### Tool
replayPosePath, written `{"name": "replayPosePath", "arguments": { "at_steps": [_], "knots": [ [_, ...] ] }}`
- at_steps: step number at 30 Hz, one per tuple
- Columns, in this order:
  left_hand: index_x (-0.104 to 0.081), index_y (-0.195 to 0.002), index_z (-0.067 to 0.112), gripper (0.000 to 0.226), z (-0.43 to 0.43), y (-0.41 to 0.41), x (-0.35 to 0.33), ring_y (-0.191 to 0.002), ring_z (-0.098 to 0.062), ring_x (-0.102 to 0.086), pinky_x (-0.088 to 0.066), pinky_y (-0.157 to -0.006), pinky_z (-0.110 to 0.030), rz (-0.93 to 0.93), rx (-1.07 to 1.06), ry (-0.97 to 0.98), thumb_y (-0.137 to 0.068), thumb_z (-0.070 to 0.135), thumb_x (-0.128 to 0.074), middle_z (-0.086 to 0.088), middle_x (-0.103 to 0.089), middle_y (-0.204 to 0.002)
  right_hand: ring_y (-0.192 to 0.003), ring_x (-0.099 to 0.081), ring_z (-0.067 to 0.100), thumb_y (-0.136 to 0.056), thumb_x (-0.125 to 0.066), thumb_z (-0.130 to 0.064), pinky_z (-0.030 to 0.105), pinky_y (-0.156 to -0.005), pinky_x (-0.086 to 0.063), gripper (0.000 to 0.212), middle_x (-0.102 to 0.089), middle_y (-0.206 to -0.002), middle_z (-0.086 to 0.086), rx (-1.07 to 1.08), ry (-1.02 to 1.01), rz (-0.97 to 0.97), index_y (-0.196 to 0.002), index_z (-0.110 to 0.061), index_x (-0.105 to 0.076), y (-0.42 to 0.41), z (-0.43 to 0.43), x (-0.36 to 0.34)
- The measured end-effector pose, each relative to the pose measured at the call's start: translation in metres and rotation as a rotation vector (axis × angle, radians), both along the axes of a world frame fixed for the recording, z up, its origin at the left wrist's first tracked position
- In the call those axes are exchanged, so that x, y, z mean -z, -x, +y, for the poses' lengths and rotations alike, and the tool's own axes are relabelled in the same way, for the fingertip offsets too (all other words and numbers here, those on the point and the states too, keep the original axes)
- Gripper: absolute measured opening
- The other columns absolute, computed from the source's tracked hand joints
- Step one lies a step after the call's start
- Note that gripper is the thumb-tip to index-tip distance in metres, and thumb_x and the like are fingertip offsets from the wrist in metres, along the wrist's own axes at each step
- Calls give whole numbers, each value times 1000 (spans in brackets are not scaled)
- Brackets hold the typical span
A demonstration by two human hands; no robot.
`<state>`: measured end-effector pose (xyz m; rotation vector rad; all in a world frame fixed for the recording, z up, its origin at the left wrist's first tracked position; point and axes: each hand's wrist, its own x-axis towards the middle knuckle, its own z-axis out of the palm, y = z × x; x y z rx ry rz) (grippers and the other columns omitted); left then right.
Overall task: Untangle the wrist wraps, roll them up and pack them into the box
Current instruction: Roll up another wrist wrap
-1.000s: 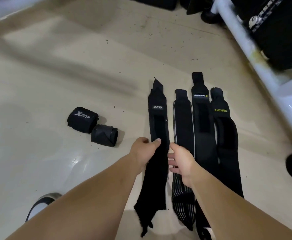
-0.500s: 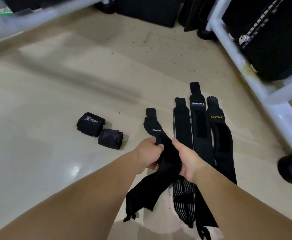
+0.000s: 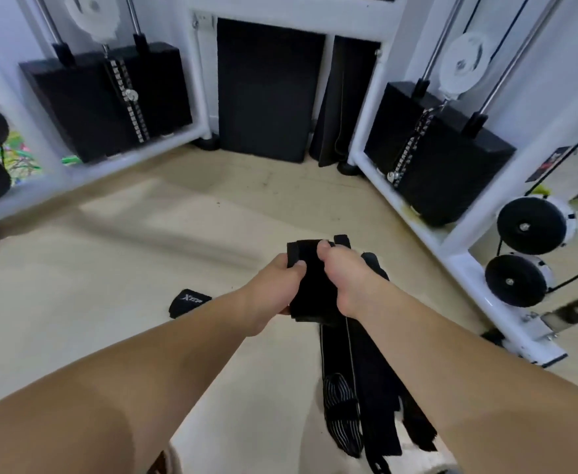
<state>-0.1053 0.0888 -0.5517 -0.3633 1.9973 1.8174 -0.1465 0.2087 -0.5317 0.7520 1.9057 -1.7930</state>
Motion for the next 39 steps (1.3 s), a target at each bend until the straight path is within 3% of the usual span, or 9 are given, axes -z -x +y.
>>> {"name": "replayPosePath", "arguments": {
  "at_steps": [2,7,13,19,23,25,31,35,39],
  "knots": [
    [-61,-132,22,31,-2,-10,-32,-106,-20,-73,-63,-86,-35,34,16,8,-112,37,-42,-2,-75,-119,-109,-70,39,-108,-51,-33,55,-102,-57,31,-70,-118,18,35,-7,31,-127,-13,-64,-6,-3,-37],
    [-67,-126,23,30,-8,-43,-100,-104,-18,-75,-62,-92,-36,104,77,49,-111,39,-48,1,-79,-113,-143,-52,35,-112,-43,-22,46,-120,-43,41,-55,-153,15,46,92,170,-147,-4,-54,-23,-1,-114],
    [-70,-117,28,25,-7,-77,-147,-102,-21,-77,-64,-91,-46,308,-35,87,-109,33,-47,1,-80,-107,-108,-77,30,-113,-45,-44,51,-104,-58,45,-81,-111,13,-213,92,100,-117,-9,-73,-51,18,-162],
    [-70,-118,32,27,-16,-84,-149,-103,-24,-77,-63,-92,-55,245,-94,27,-107,39,-46,2,-80,-109,-116,-75,33,-115,-37,-41,51,-111,-52,50,-80,-118,15,-371,137,47,-128,-9,-73,-83,21,-155],
    [-69,-123,32,22,-9,-90,-134,-102,-24,-78,-63,-94,-52,151,4,-38,-104,32,-57,1,-81,-110,-111,-76,35,-114,-45,-35,52,-104,-57,40,-80,-116,16,-265,87,84,-126,-7,-71,-86,22,-128],
    [-71,-120,30,21,-3,-88,-132,-103,-23,-78,-61,-99,-49,137,29,-42,-101,29,-61,1,-81,-109,-122,-70,32,-111,-47,-40,52,-111,-53,42,-74,-130,13,-196,62,113,-134,-10,-66,-74,23,-121],
    [-68,-123,29,22,16,-90,-125,-105,-17,-78,-62,-98,-44,112,118,-70,-109,26,-51,6,-81,-112,-126,-67,29,-112,-48,-43,52,-115,-49,45,-70,-136,10,-55,134,197,-140,-10,-61,-45,37,-122],
    [-69,-123,27,23,17,-73,-124,-106,-16,-77,-61,-95,-37,156,22,-104,-110,23,-51,5,-81,-111,-118,-74,31,-113,-43,-46,50,-111,-51,52,-78,-124,15,-329,251,86,-131,-4,-69,-56,48,-131],
    [-71,-124,17,24,9,-52,-119,-108,-32,-77,-56,-105,-56,77,-160,-202,-107,28,-57,-9,-81,-113,-115,-75,34,-112,-50,-37,54,-109,-54,39,-78,-121,17,-577,119,173,-131,-8,-69,-64,51,-127]
  ]
}}
